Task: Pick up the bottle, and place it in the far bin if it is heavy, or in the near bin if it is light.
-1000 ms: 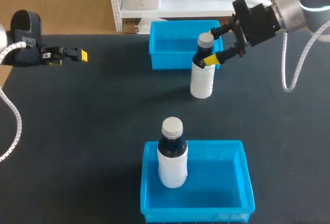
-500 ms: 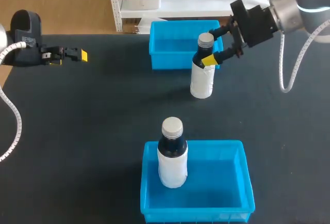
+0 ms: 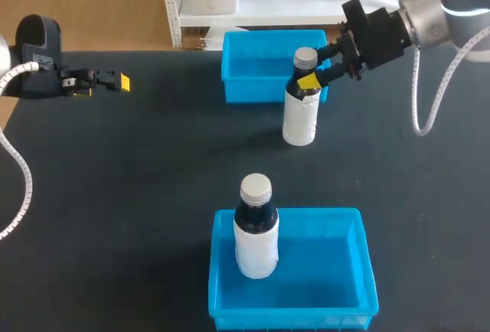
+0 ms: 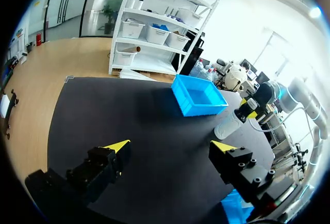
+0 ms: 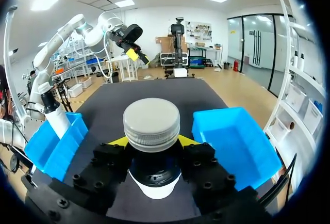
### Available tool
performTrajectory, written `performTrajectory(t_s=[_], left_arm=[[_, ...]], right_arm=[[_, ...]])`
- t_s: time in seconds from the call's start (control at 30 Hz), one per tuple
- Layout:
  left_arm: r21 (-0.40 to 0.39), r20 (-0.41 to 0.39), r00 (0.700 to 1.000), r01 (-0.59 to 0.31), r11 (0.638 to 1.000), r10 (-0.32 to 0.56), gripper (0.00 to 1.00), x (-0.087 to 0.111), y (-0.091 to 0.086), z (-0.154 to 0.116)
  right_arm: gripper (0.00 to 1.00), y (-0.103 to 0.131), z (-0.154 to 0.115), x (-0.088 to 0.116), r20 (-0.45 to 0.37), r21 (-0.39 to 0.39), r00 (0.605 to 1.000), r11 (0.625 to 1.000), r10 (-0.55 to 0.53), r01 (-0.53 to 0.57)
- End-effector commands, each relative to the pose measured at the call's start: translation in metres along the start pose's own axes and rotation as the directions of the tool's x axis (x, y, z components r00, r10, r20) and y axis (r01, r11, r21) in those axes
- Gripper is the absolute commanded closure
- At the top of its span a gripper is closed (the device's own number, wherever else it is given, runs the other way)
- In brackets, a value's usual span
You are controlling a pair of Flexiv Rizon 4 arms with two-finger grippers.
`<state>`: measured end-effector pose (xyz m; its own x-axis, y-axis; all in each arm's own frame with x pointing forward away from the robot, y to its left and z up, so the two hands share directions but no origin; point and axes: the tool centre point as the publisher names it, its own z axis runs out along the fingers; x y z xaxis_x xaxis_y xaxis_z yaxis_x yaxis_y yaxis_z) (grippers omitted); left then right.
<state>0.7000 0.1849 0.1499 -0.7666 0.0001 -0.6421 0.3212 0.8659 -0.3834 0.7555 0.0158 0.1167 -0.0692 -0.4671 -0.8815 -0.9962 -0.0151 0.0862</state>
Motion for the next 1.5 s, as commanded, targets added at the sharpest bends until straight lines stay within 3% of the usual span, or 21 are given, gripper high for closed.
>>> performTrajectory(t_s=[0.03, 0.23, 0.63, 1.5], left_arm=[[0.000, 0.000, 1.000, 0.000, 1.000, 0.000, 0.00, 0.000, 0.000, 0.000], [0.000, 0.000, 1.000, 0.000, 1.000, 0.000, 0.00, 0.000, 0.000, 0.000], [0.000, 0.000, 1.000, 0.000, 1.000, 0.000, 0.00, 0.000, 0.000, 0.000], [0.000, 0.000, 1.000, 0.000, 1.000, 0.000, 0.00, 0.000, 0.000, 0.000]], right_arm=[[0.57, 0.001, 0.001, 0.000, 0.001, -0.003, 1.000, 1.000, -0.001, 0.001], [1.00, 0.003, 0.001, -0.003, -0.001, -0.007, 1.000, 1.000, -0.011, 0.011], [1.00, 0.006, -0.005, -0.019, -0.017, -0.014, 0.999, 0.999, -0.039, 0.039], [1.00, -0.005, -0.061, -0.092, -0.037, 0.001, 0.997, 0.998, -0.069, 0.069]])
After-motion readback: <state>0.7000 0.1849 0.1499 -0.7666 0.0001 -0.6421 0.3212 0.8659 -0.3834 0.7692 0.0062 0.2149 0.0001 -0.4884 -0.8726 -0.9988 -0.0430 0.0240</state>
